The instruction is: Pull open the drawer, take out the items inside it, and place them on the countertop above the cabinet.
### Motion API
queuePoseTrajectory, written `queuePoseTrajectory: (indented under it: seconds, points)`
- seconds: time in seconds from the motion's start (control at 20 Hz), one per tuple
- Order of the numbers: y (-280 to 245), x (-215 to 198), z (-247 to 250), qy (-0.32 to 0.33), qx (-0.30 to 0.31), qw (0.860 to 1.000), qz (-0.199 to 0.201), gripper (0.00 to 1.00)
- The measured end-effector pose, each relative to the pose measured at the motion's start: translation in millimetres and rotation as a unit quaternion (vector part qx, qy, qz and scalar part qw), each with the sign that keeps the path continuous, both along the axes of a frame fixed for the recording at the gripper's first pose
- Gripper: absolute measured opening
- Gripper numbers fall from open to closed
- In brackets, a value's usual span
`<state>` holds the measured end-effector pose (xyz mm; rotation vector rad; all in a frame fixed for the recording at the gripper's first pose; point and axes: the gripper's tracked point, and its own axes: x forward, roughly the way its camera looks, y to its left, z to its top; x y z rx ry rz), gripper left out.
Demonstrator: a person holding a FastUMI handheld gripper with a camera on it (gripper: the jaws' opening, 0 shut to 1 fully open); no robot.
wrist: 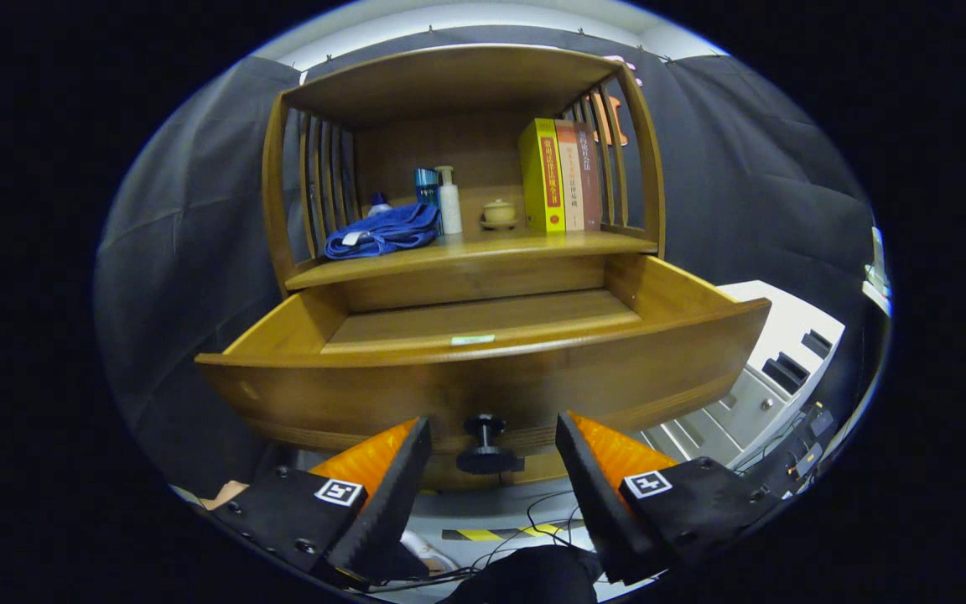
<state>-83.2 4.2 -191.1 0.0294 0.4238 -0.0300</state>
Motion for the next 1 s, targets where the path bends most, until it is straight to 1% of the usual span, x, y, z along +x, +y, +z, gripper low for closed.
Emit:
queuePoseTrajectory:
  seconds: [0.2, 0.35, 0.5, 0.55, 0.65, 0.75, 0.9, 1.0]
  points:
    - [-1.4, 10.2, 42.1, -0.035, -0.019, 0.999, 0.006, 0.97]
    - [-6.6, 26.9, 69.4, -0.052, -0.063, 0.997, 0.009, 0.97]
    - [-4.5, 47.6, 79.6, -0.054, -0.108, 0.993, 0.019, 0.97]
    - [-0.9, 54.1, 78.9, -0.052, -0.111, 0.992, 0.025, 0.96]
    - [6.9, 63.3, 70.5, -0.044, -0.097, 0.994, 0.029, 0.96]
    - [5.9, 70.0, 67.2, -0.041, -0.081, 0.996, 0.023, 0.97]
    - [-3.5, 79.3, 70.2, -0.031, -0.076, 0.997, 0.016, 0.97]
    - [-4.7, 87.2, 74.9, -0.021, -0.066, 0.997, 0.021, 0.97]
